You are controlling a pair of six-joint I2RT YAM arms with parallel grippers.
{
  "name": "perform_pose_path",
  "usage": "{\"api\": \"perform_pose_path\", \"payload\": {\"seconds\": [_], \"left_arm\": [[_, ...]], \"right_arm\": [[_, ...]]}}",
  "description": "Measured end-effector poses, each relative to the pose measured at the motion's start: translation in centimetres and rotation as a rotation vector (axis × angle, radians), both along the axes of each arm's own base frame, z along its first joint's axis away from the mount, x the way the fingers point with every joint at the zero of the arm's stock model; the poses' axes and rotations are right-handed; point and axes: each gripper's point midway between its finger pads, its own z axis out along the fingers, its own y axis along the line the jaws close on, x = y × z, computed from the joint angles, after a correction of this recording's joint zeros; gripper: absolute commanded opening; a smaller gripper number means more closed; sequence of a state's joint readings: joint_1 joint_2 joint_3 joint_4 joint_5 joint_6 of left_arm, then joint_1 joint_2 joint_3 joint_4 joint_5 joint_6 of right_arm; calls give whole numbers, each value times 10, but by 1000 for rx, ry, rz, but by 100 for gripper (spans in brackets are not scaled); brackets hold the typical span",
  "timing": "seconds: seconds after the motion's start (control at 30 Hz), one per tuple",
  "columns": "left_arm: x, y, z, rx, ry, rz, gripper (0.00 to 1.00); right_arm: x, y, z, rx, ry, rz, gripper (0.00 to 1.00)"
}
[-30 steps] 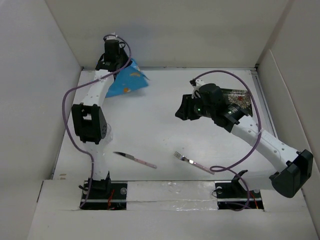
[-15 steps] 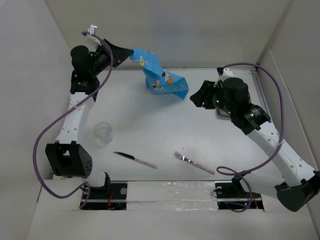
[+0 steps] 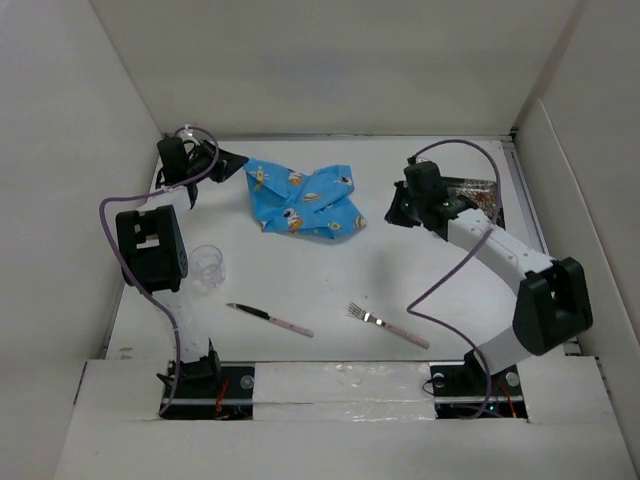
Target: Set the dinner table for one person
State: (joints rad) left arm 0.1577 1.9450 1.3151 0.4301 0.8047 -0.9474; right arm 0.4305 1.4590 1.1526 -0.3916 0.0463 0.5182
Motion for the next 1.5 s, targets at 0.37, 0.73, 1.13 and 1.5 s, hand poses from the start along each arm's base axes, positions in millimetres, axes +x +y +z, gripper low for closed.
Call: {"api": "perform_pose_path", "payload": {"seconds": [0.37,0.73,1.13,1.5], "left_arm": [[5,1,7,-17,-58,-36,0],[-6,-5,12,-83,-78,-65,0],[-12,-12,149,-353,-340,-137,0],[-2,2,98,-652,-61,-87,0]], "right_arm": [[50,24,-119,-43,259,-72,67],[92,63,-135,111,293,-133,0],[110,50,152,242,-309,-58,0],[51,-55,295,253,-655,-177,0]]}}
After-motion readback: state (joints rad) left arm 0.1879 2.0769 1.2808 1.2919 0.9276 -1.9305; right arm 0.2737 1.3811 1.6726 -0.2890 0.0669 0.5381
